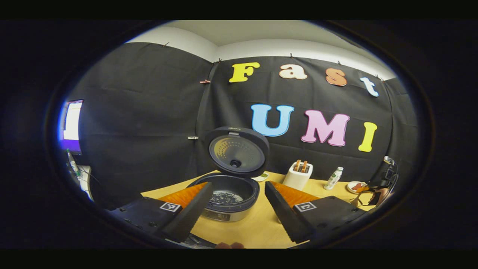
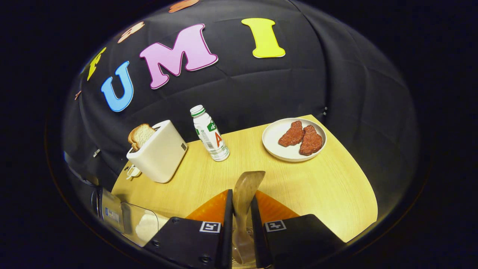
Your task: Close the left gripper, press the button to open the rice cooker; take a wooden spoon from the chopstick holder with the right hand, scoop a spoonful of rice and pour it into the rice cooker, then put the wooden spoon back into the chopstick holder.
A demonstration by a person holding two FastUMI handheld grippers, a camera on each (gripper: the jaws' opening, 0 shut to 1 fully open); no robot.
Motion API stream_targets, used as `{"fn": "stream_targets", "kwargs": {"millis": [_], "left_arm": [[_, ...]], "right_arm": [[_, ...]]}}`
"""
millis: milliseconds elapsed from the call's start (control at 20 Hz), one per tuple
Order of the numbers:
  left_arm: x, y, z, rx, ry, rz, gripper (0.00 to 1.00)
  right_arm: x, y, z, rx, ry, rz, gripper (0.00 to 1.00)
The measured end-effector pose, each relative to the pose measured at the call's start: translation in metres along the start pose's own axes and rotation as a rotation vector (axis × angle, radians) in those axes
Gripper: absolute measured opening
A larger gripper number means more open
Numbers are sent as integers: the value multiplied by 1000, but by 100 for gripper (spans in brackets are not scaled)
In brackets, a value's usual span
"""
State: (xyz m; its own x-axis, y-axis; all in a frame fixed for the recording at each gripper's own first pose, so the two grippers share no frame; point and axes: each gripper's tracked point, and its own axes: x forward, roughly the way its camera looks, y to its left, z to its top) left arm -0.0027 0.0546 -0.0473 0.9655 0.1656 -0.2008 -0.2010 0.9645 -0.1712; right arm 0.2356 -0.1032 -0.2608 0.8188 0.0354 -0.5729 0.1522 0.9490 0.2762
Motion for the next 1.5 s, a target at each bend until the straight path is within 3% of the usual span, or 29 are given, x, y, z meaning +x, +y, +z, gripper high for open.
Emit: {"fn": "stream_targets", "kwargs": {"millis": [50,200,250,450,850,1150,1300,1500], "left_arm": [[2,1,-3,7,8,-2,95],[4,1,-5,9,18,-9,95],[3,0,-5,4,20,-12,95],[2,-3,-9,13,19,-30,95],[-5,4,-5,0,-4,-42,95],[-8,27,12,39,-47,-3,95],[-8,32,16,78,-63,2,95],[-10,37,18,92,-65,-23,95]], "right_arm": [[-10,0,2,17,-9,5,23],[-25,3,3,36,-20,9,23],[-30,1,6,39,-38,4,17],[-49,5,6,32,-67,-1,14],[-107,31,59,-32,-282,-18,11],[-135,118,67,-38,-321,116,11],[-132,170,50,-50,-297,199,11],[-114,224,18,-87,-244,253,11]]}}
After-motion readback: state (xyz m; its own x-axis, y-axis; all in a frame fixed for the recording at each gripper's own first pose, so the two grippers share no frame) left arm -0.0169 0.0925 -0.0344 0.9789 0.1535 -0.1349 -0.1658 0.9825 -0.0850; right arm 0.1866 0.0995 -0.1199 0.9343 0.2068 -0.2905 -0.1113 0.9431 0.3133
